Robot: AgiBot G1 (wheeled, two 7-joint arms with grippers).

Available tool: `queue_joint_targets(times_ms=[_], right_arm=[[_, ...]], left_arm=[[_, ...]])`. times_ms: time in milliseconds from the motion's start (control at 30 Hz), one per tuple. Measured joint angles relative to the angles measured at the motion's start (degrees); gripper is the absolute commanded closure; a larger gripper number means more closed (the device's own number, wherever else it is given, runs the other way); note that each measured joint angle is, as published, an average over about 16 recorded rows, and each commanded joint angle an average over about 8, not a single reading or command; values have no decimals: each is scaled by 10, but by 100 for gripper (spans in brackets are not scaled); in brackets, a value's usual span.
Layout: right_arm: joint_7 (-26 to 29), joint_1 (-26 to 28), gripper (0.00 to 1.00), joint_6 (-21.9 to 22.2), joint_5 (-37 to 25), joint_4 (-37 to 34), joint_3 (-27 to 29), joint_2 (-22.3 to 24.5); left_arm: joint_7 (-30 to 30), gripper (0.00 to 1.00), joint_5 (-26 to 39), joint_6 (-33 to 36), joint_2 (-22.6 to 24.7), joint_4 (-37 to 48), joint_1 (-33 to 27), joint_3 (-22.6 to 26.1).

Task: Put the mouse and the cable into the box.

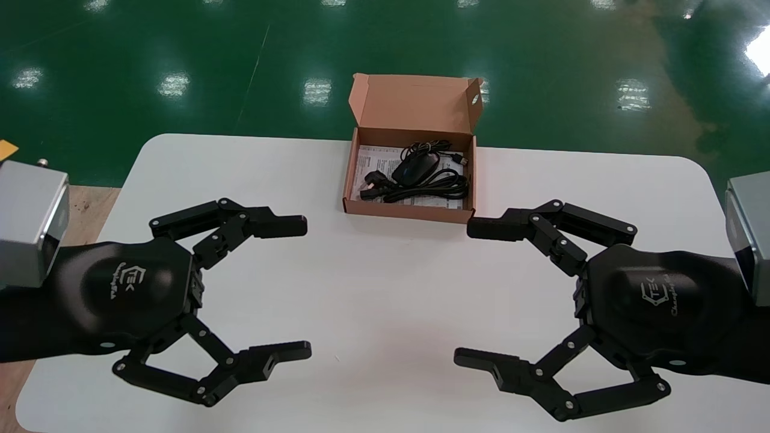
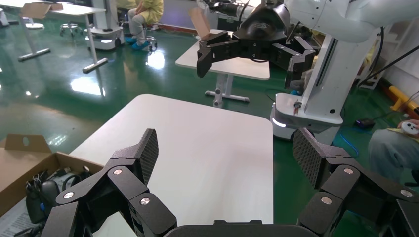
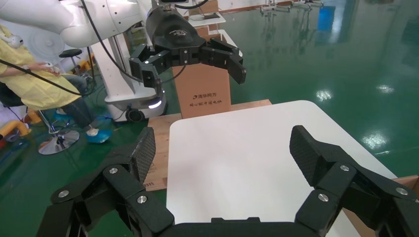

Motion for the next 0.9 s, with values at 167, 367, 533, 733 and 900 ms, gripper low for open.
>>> queue_joint_targets(times_ms=[167,367,533,733,900], right_arm=[[0,0,0,0,0,0,0,0],[0,0,0,0,0,0,0,0],[0,0,0,0,0,0,0,0],[0,0,0,0,0,0,0,0],[0,0,0,0,0,0,0,0]], left_arm=[[0,0,0,0,0,0,0,0],[0,0,0,0,0,0,0,0],[0,0,0,0,0,0,0,0],[0,0,0,0,0,0,0,0],[0,0,0,0,0,0,0,0]])
